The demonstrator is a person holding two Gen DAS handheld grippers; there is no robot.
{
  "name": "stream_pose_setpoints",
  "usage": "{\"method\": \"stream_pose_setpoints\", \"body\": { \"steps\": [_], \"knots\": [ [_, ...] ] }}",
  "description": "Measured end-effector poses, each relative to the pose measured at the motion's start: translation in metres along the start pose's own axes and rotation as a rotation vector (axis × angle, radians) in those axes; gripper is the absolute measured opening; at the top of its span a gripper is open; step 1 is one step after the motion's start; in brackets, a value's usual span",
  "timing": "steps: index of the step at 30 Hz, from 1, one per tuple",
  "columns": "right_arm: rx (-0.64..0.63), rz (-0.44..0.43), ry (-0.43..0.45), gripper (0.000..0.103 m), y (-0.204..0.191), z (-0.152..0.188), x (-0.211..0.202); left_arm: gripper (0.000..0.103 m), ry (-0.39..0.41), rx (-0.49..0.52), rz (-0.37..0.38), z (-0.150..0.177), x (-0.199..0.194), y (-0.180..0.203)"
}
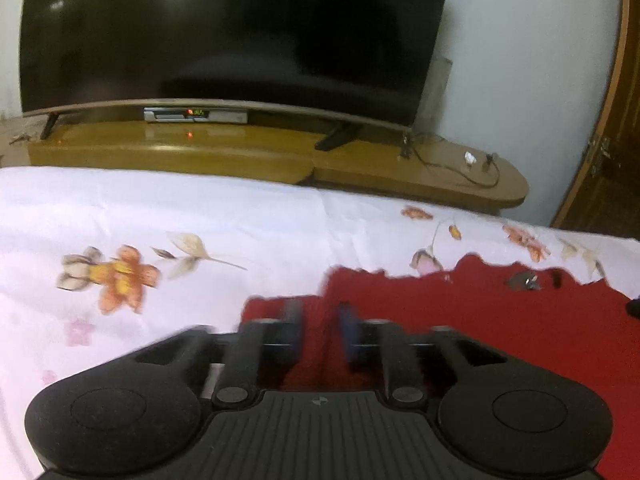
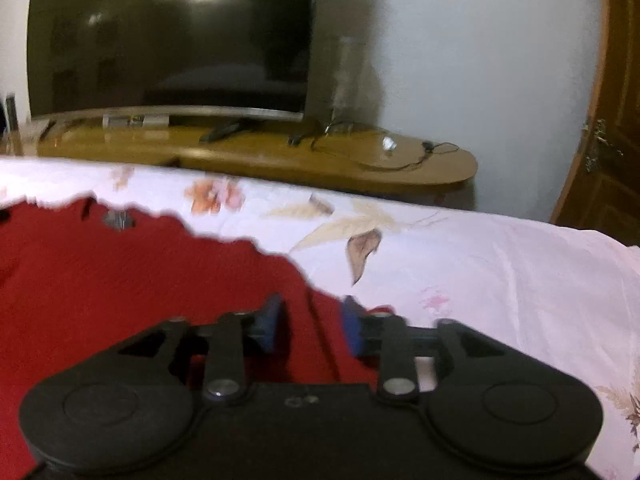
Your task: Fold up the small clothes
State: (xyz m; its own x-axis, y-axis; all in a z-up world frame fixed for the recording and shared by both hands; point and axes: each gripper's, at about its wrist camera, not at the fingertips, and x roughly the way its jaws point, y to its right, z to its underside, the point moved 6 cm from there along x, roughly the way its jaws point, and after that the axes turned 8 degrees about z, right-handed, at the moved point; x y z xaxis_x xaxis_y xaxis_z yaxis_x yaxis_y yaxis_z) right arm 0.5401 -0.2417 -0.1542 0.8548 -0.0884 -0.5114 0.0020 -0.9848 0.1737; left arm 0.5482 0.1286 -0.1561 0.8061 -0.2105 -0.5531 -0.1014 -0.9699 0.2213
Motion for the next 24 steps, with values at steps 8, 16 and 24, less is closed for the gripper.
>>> {"method": "stream_pose_setpoints", "body": {
  "steps": [8,16,24],
  "knots": [
    [-0.099,-0.248,0.015,0.05,-0.069,-0.018,-0.035,0.068,0.057,0.278,0.09,0.002,-0.028,0.102],
    [-0.084,-0.331,-0.105,0.055,-0.098,-0.005,-0.004,0.079,-0.059,0.227,0.088,0.03,0.006,0.093],
    [-0.062,-0.251,-0.101,0.059,-0.045,0.007,-0.008,0.079,-0.062,0.263,0.071,0.033,-0.003,0.076]
  ]
}}
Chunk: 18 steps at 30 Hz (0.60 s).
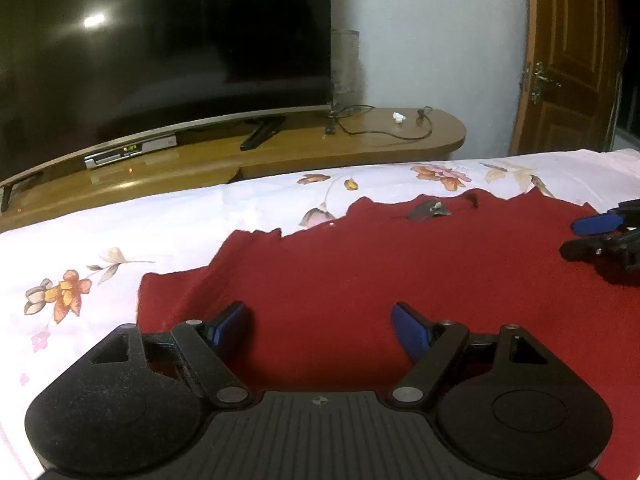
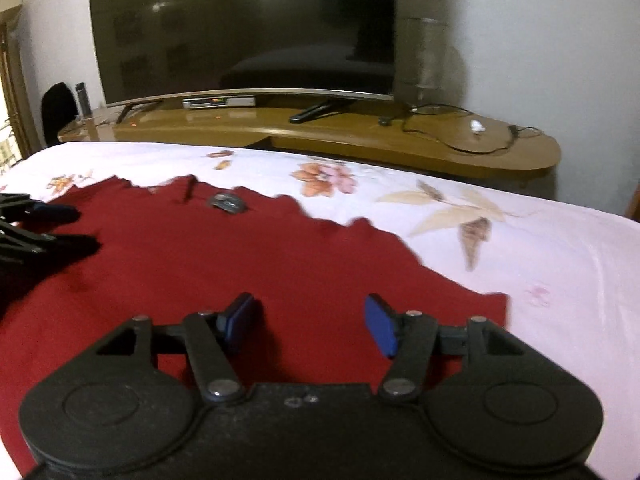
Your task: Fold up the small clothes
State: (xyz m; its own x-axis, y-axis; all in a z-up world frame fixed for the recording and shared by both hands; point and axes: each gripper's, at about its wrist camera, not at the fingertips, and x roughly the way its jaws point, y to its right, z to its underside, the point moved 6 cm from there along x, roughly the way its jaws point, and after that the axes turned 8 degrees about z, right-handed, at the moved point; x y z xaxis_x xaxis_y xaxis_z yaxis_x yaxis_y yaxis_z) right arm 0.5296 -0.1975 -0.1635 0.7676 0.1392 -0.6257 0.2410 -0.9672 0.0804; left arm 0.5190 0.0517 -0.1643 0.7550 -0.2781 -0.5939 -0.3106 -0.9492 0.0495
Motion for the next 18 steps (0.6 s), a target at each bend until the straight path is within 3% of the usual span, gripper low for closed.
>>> {"method": "stream_pose_setpoints", "body": {
  "steps": [6,10,13,15,16,18],
  "knots": [
    [-0.003,0.027,0.019,0.059,-0.007,-0.003,-0.018,0.081,-0.001,0.002,-0.033,-0.005,-0.018,0.004],
    [-0.06,-0.048,0.102,0.059,-0.035,-0.003,-0.056,0.081,0.054,0.024,0.019,-0.008,-0.048,0.034],
    [-0.134,-0.148,0.083,0.059,-0.075,0.009,-0.064,0.081,0.014,0.075,0.071,0.006,-0.047,0.067],
    [-0.202,-0.151,0.032,0.059,-0.096,0.022,-0.056,0.081,-0.023,0.104,0.055,0.025,-0.043,0.076],
    [-0.233,-0.13,-0.001,0.06,-0.103,0.032,-0.05,0.085,-0.004,0.104,0.051,0.033,-0.046,0.074],
    [-0.259,-0.107,0.035,0.061,-0.102,0.04,-0.054,0.091,0.0,0.09,0.045,0.046,-0.057,0.065]
  ]
}}
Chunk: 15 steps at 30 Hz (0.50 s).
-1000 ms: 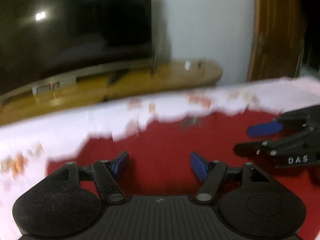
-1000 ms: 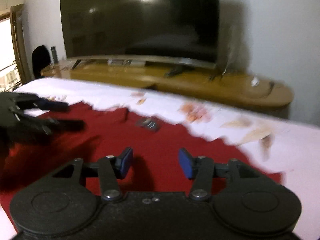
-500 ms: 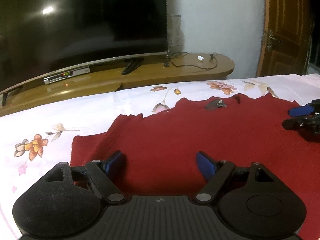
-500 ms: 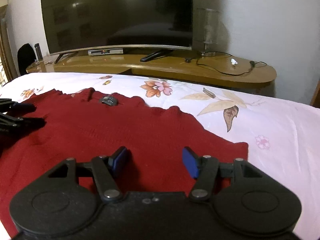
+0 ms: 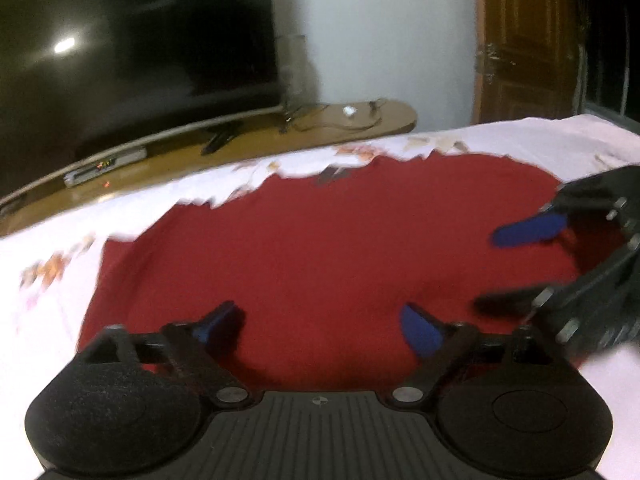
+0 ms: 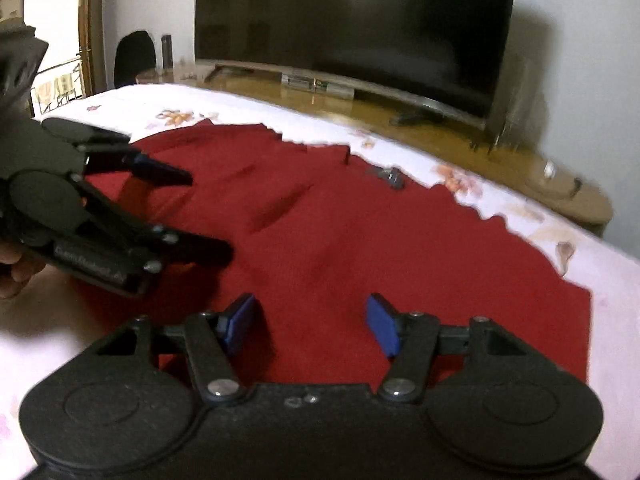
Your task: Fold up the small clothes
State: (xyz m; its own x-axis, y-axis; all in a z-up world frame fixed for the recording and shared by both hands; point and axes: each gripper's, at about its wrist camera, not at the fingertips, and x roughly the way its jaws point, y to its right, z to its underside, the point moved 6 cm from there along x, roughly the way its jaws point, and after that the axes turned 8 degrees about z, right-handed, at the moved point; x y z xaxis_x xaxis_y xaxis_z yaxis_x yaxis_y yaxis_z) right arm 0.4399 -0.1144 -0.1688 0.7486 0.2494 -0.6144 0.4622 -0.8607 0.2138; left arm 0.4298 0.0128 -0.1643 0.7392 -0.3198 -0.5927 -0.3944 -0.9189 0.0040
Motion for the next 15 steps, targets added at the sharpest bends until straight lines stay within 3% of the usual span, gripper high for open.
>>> {"method": "stream_pose_setpoints", "body": {
  "steps": [4,6,10,15],
  "knots": [
    [-0.029,0.053,-0.005,0.061,0.023,0.019,-0.023,0.092,-0.007,0.03,-0.037,0.019,-0.026,-0.019],
    [-0.041,0.099,-0.016,0.061,0.041,0.035,-0.04,0.092,-0.018,-0.005,-0.05,0.029,-0.039,-0.035],
    [0.127,0.121,-0.054,0.061,0.084,0.066,-0.063,0.093,-0.019,-0.114,-0.04,0.039,-0.046,-0.062],
    [0.199,0.17,-0.06,0.062,0.079,0.06,-0.062,0.094,-0.045,-0.135,-0.089,0.033,-0.05,-0.055]
  ]
}}
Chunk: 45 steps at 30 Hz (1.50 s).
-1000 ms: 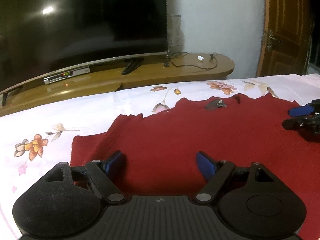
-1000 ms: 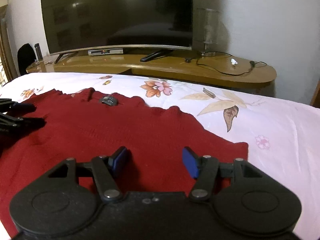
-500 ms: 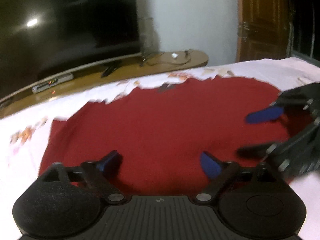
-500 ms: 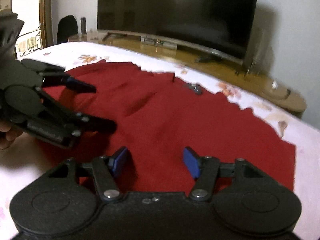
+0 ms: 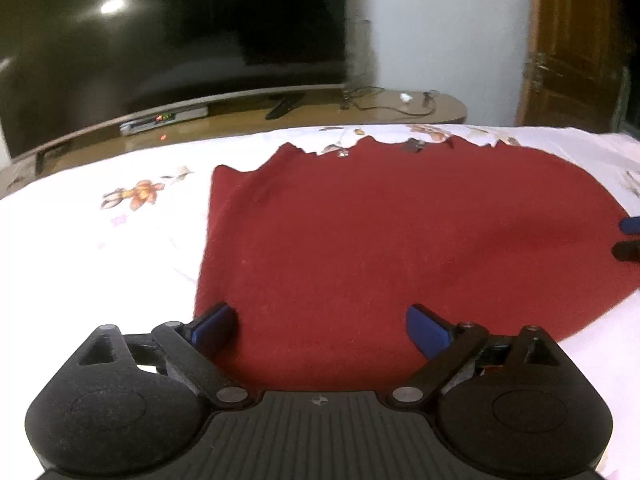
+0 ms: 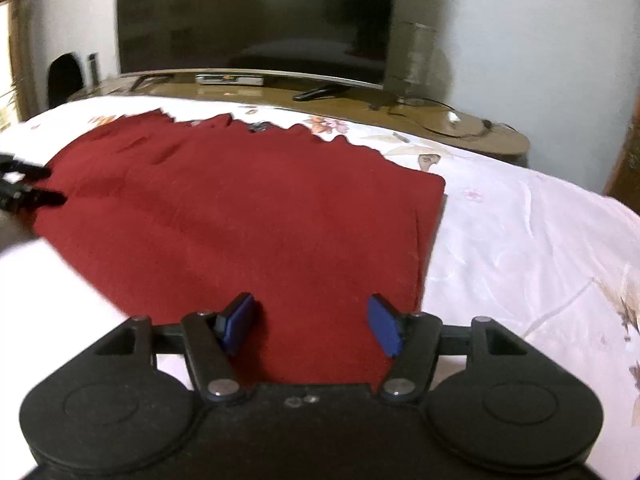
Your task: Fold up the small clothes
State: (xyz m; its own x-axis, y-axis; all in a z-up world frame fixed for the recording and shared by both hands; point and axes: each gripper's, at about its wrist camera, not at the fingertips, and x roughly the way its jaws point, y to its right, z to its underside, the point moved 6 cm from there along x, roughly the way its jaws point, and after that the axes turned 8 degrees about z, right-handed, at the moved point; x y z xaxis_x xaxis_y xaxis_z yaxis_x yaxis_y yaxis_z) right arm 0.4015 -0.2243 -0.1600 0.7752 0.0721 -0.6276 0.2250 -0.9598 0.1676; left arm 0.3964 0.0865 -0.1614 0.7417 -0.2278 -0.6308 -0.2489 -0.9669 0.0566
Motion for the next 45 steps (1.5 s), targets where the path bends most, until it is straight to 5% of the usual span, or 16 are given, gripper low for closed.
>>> {"method": "stream_pose_setpoints", "body": {
  "steps": [3,7,9,13,17,24,27,29,33,39,42,45],
  "knots": [
    [0.035,0.023,0.059,0.061,-0.002,-0.004,-0.024,0.094,0.059,-0.057,0.016,0.003,-0.037,0.006],
    [0.13,-0.01,0.098,0.061,-0.005,-0.003,-0.058,0.091,0.073,-0.35,0.122,0.028,-0.061,-0.006],
    [0.172,-0.028,0.096,0.06,-0.011,-0.001,-0.065,0.066,0.039,-0.541,0.177,0.047,-0.054,-0.016],
    [0.217,-0.04,0.103,0.031,-0.028,-0.003,-0.066,0.062,0.135,-0.834,0.214,0.062,-0.047,-0.04],
    [0.264,-0.079,0.095,0.032,-0.038,-0.01,-0.06,0.062,0.193,-0.944,0.245,0.06,-0.032,-0.053],
    [0.279,-0.099,0.09,0.032,-0.045,-0.027,-0.045,0.06,0.277,-0.997,0.234,0.043,-0.006,-0.062],
    [0.3,-0.088,0.073,0.031,-0.042,-0.036,-0.028,0.044,0.264,-0.984,0.188,0.035,0.007,-0.065],
    [0.3,-0.089,0.059,0.024,-0.043,-0.043,-0.016,0.02,0.252,-1.009,0.184,0.039,0.013,-0.073],
    [0.267,-0.115,0.056,0.014,-0.056,-0.06,0.003,0.012,0.261,-1.018,0.236,0.045,0.015,-0.08],
    [0.136,-0.174,0.079,0.01,-0.104,-0.081,0.019,0.01,0.296,-0.998,0.295,0.032,-0.002,-0.08],
    [0.014,-0.091,-0.013,0.005,-0.125,-0.067,0.055,0.01,0.284,-0.952,0.299,0.027,-0.004,-0.081],
    [0.035,-0.083,0.012,0.005,-0.125,-0.068,0.056,0.01,0.265,-0.952,0.312,0.03,-0.001,-0.084]
  ]
}}
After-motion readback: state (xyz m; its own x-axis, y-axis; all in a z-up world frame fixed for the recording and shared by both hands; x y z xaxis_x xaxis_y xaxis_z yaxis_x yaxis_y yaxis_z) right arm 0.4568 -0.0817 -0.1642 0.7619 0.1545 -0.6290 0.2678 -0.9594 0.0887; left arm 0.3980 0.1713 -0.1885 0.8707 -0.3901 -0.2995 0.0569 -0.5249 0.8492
